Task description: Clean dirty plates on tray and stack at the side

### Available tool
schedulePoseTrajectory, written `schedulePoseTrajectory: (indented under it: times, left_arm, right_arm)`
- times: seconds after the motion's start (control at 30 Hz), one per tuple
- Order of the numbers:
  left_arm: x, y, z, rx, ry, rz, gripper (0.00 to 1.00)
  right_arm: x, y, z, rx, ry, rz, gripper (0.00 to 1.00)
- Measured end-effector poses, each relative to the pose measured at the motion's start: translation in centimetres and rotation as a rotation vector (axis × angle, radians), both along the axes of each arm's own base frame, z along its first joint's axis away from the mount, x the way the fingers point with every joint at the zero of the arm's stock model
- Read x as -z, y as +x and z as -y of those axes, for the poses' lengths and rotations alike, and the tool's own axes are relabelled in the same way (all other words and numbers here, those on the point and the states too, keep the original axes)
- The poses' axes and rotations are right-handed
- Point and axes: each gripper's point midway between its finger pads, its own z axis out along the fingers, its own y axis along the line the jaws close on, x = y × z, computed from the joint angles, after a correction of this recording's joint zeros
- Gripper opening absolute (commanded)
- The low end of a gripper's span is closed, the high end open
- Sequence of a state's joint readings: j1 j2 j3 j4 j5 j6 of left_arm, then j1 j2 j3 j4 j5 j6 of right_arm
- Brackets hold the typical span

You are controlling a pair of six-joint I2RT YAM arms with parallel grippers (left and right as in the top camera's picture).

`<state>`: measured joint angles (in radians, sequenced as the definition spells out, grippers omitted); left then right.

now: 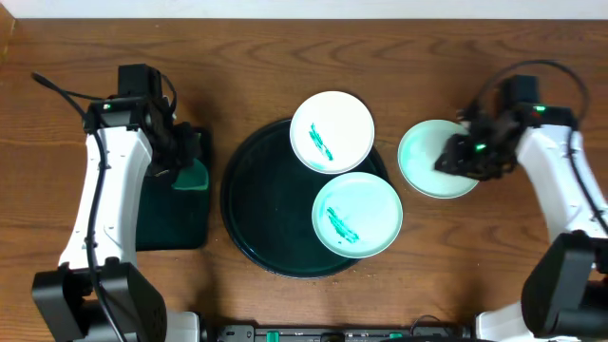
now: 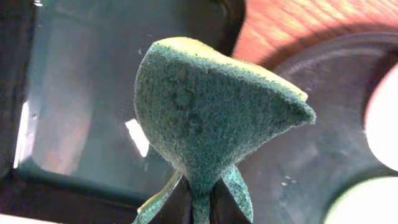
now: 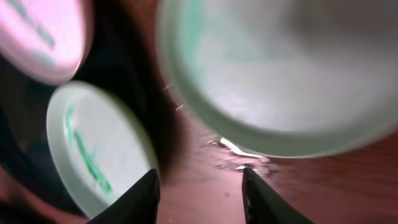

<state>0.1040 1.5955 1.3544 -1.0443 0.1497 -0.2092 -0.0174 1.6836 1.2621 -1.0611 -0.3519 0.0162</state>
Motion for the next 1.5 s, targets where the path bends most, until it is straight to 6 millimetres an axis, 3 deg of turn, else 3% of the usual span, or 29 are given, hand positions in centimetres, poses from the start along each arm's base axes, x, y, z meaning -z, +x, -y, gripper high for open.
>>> schedulePoseTrajectory:
  times: [0.23,0.47,0.6,0.8,1.03,1.17,1.33,1.5]
  left_arm:
    - [-0.1,0.1,0.6,0.015,-0.033,0.009,0.07]
    - [-0.1,0.4,0.6,0.016,-0.033,0.018,0.07]
    - [-0.2,0.4,0.6,0.016,-0.035,0.020,0.07]
    - [-0.2,0.4,0.6,0.016,-0.035,0.020,0.07]
    - [-0.2,0.4,0.6,0.016,-0.035,0.020,0.07]
    - [-0.2,0.4,0.6,0.016,-0.035,0.020,0.07]
    - [-0.2,0.4,0.6,0.016,-0.035,0.020,0.07]
    - [-0.2,0.5,0.6,0.016,-0.034,0.024,0.07]
  right_arm:
    - [2.7,-2.8,-5.0,-0.207,-0.017,-0.020,0.41]
    - [5.0,-2.9,-7.5,-0.302,-0.018,0.057,0.41]
    - [6.2,-3.8,-7.5,-0.315,-0.029,0.045,0.36]
    - [7.0,-4.1,-6.9,-0.318,-0.065,0.038,0.01]
    - [6.6,-4.3,-7.9,-0.328,-0.018,0.037,0.01]
    - [5.4,-4.4,-11.0,-0.355,0.046,0.050,0.01]
    - [2.9,-2.9,-16.9,-0.315,0.110,0.135,0.01]
    - [3.1,-3.6,-19.7,-0.197,0.077,0.119,0.01]
